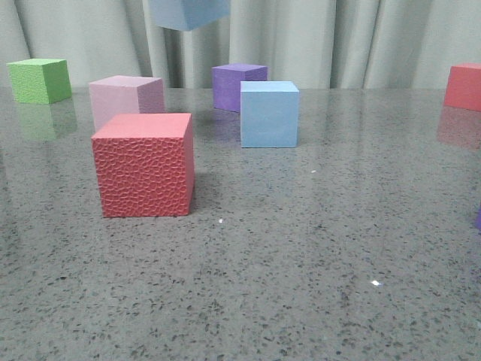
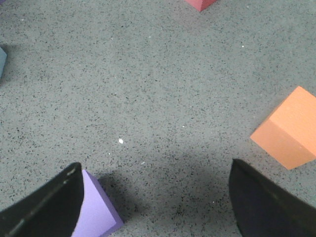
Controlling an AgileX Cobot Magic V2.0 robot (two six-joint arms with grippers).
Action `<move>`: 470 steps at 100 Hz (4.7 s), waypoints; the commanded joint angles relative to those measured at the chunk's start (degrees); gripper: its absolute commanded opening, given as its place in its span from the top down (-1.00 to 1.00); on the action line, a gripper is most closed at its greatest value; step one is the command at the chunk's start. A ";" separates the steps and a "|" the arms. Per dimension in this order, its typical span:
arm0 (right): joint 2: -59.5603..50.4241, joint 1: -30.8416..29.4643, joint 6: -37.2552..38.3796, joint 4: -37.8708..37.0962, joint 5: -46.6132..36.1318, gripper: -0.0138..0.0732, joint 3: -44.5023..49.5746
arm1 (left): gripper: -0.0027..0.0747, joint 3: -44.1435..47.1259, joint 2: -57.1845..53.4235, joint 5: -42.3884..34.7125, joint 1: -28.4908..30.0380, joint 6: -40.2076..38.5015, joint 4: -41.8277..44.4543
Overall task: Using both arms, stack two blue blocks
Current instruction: 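Lift the light blue cube with the left gripper and carry it above the placed cube, then lower the held cube onto the placed light blue cube with the left gripper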
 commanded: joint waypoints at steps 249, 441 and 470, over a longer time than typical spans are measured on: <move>-0.46 -0.23 -0.28 -1.01 -3.92 -0.69 -1.32 | 0.36 -8.54 4.65 6.50 -3.59 33.13 -14.99; -0.46 -0.23 -0.28 -1.01 -4.00 -0.69 -1.32 | 0.36 -6.57 6.26 6.50 -4.97 36.38 -13.31; -0.46 -0.23 -0.28 -1.01 -4.38 -0.69 -1.32 | 0.36 -6.57 6.26 6.50 -4.97 37.05 -13.09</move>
